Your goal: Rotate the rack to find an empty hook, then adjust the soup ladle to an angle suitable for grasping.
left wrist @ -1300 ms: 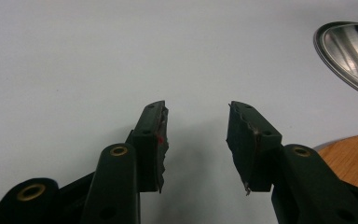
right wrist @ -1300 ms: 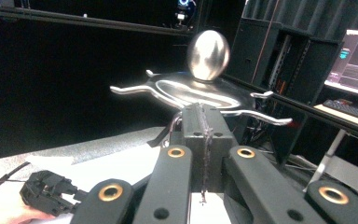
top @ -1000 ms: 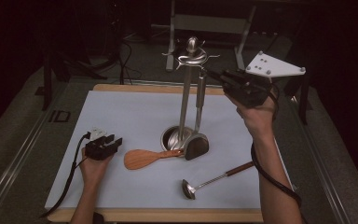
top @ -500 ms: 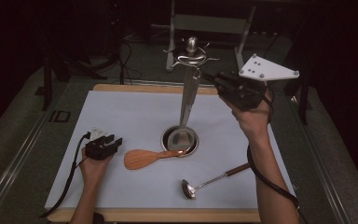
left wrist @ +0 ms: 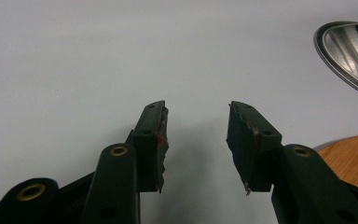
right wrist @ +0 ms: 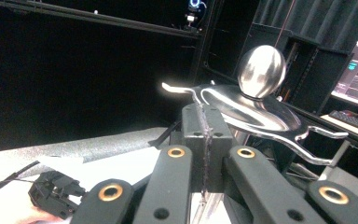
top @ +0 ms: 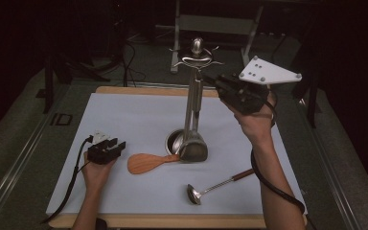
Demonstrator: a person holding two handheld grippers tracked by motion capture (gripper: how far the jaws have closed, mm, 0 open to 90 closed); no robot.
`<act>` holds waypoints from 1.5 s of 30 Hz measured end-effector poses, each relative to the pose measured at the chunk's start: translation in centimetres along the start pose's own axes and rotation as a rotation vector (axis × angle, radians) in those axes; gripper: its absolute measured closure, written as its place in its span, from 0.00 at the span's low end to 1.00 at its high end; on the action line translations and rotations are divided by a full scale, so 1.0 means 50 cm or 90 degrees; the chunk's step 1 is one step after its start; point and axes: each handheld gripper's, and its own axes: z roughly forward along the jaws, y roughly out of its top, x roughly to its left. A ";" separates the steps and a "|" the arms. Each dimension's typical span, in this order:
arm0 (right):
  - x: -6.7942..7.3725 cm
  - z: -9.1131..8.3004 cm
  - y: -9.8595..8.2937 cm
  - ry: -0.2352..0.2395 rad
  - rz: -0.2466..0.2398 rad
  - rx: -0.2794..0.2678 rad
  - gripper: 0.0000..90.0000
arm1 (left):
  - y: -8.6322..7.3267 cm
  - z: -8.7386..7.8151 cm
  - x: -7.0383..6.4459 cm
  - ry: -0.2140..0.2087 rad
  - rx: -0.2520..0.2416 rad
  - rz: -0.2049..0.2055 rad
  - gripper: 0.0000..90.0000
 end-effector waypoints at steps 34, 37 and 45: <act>-0.005 -0.008 -0.047 -0.005 0.009 0.044 0.99 | 0.000 0.000 0.001 -0.001 0.000 -0.003 0.64; -0.009 -0.012 -0.056 -0.010 0.016 0.051 0.97 | 0.000 0.000 0.001 -0.001 -0.001 -0.003 0.64; -0.021 -0.024 -0.090 -0.023 0.038 0.076 0.96 | 0.000 0.000 0.001 0.000 0.001 -0.001 0.64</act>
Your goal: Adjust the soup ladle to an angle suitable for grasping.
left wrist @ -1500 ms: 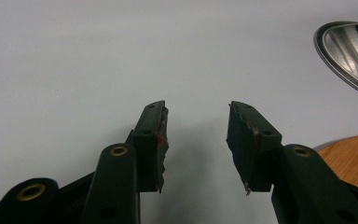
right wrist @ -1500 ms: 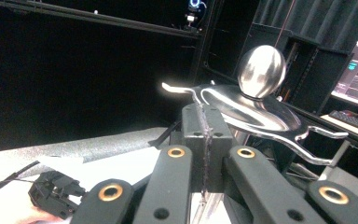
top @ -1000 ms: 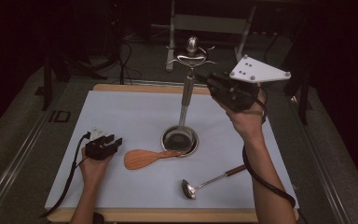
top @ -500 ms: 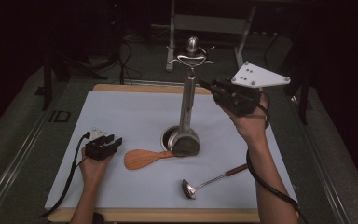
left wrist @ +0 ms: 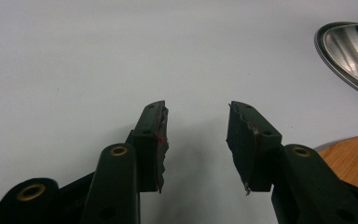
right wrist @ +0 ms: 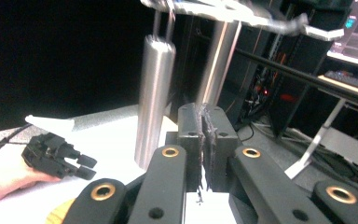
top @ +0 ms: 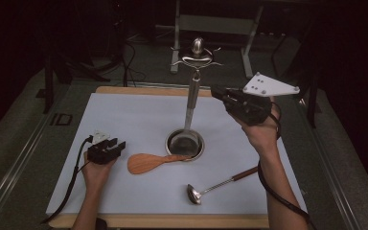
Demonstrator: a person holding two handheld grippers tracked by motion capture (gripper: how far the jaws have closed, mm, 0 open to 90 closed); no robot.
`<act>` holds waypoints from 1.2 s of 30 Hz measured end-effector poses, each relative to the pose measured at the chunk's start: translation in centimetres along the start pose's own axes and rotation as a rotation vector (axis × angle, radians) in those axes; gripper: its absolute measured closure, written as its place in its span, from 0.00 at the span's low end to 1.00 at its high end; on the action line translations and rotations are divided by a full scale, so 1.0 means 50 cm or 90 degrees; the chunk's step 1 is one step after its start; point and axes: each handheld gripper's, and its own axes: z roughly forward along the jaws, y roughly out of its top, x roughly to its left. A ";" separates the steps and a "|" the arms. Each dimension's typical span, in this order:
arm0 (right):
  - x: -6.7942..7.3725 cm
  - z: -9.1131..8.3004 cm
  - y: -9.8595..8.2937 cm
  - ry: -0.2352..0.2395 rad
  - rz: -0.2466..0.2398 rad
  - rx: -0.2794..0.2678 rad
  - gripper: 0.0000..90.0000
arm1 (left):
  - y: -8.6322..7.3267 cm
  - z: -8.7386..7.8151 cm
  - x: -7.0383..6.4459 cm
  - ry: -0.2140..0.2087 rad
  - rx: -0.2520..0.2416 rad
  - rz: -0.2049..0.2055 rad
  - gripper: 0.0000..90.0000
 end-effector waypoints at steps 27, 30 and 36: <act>-0.037 0.003 -0.167 -0.053 0.079 0.130 0.95 | 0.000 0.000 -0.001 0.001 -0.001 0.000 0.64; -0.041 0.005 -0.192 -0.056 0.090 0.148 0.95 | 0.000 -0.001 -0.001 0.001 0.000 0.002 0.64; -0.049 0.003 -0.251 -0.065 0.111 0.191 0.94 | 0.000 -0.001 -0.001 0.002 0.000 0.003 0.64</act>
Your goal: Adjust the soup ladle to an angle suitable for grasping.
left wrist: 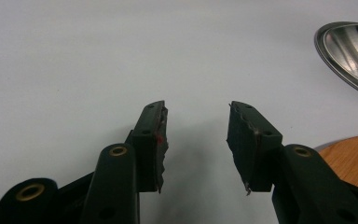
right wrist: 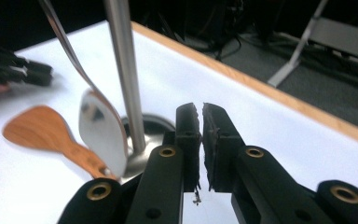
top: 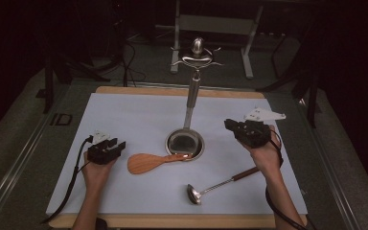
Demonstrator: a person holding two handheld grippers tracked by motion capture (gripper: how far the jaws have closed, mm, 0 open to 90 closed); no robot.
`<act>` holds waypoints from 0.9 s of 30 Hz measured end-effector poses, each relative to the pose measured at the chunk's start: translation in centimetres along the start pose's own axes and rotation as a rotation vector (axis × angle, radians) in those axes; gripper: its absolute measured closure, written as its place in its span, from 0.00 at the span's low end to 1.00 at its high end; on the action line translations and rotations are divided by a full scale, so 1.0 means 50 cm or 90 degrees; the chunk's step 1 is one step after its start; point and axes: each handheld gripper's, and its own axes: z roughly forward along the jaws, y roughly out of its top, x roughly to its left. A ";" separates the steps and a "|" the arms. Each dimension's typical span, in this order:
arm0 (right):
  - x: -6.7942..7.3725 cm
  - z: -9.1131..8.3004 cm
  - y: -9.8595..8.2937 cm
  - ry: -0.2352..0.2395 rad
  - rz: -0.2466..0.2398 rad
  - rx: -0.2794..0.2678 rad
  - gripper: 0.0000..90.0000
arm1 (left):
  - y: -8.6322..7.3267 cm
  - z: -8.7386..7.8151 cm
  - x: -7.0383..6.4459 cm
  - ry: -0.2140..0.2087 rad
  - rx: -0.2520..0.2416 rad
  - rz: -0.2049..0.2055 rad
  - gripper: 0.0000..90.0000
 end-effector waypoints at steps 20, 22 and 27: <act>-0.016 0.004 -0.162 -0.007 0.067 0.097 0.88 | 0.000 0.000 -0.001 0.001 -0.002 0.000 0.64; -0.015 0.003 -0.169 -0.006 0.069 0.100 0.88 | 0.000 0.000 -0.001 0.001 -0.001 0.000 0.64; -0.001 -0.008 -0.207 0.002 0.087 0.116 0.92 | 0.000 0.000 -0.001 0.002 -0.002 0.002 0.64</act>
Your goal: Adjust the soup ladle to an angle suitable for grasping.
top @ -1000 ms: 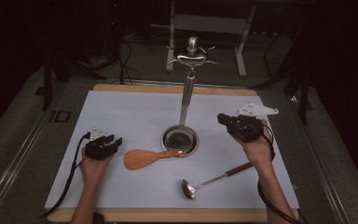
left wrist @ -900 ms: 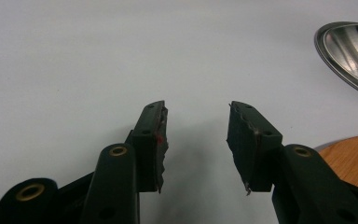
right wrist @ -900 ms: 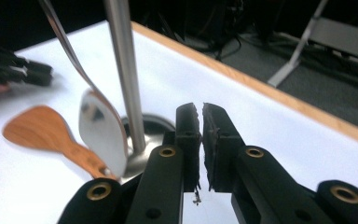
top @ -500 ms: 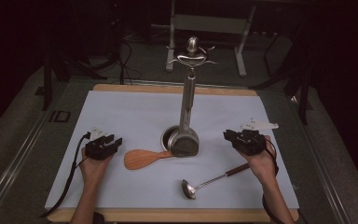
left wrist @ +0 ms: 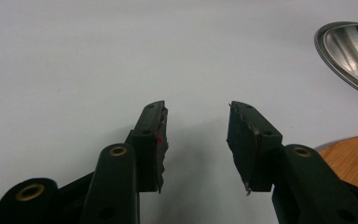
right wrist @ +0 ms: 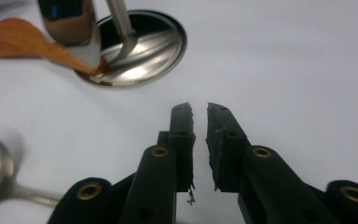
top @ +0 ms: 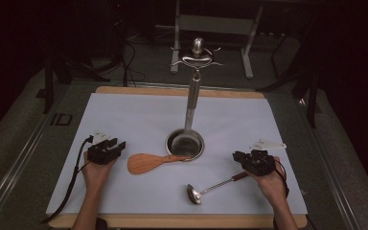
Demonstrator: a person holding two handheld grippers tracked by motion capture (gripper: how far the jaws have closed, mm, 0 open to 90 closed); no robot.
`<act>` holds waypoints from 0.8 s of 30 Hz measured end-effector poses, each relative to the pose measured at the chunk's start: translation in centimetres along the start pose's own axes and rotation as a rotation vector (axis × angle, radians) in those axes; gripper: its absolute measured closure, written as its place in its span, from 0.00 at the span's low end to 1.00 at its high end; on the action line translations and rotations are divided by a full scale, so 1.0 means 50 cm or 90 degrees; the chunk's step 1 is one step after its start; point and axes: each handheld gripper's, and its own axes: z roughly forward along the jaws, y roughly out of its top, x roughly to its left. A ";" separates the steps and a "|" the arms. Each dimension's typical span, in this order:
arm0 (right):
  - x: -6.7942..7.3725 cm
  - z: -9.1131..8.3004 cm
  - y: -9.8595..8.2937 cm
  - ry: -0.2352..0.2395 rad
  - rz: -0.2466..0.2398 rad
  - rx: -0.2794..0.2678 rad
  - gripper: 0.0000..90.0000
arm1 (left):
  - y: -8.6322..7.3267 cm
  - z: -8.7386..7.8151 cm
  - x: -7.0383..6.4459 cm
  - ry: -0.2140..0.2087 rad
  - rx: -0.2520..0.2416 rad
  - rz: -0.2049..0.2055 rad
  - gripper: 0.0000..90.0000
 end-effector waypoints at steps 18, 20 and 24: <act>0.066 0.001 -0.105 0.027 0.000 0.059 1.00 | 0.000 0.000 -0.001 0.001 -0.002 -0.002 0.64; 0.071 0.000 -0.112 0.027 0.001 0.065 1.00 | 0.000 0.000 -0.001 0.001 -0.002 -0.001 0.64; 0.071 0.001 -0.116 0.020 0.003 0.069 1.00 | 0.000 0.000 -0.001 0.001 0.000 0.000 0.64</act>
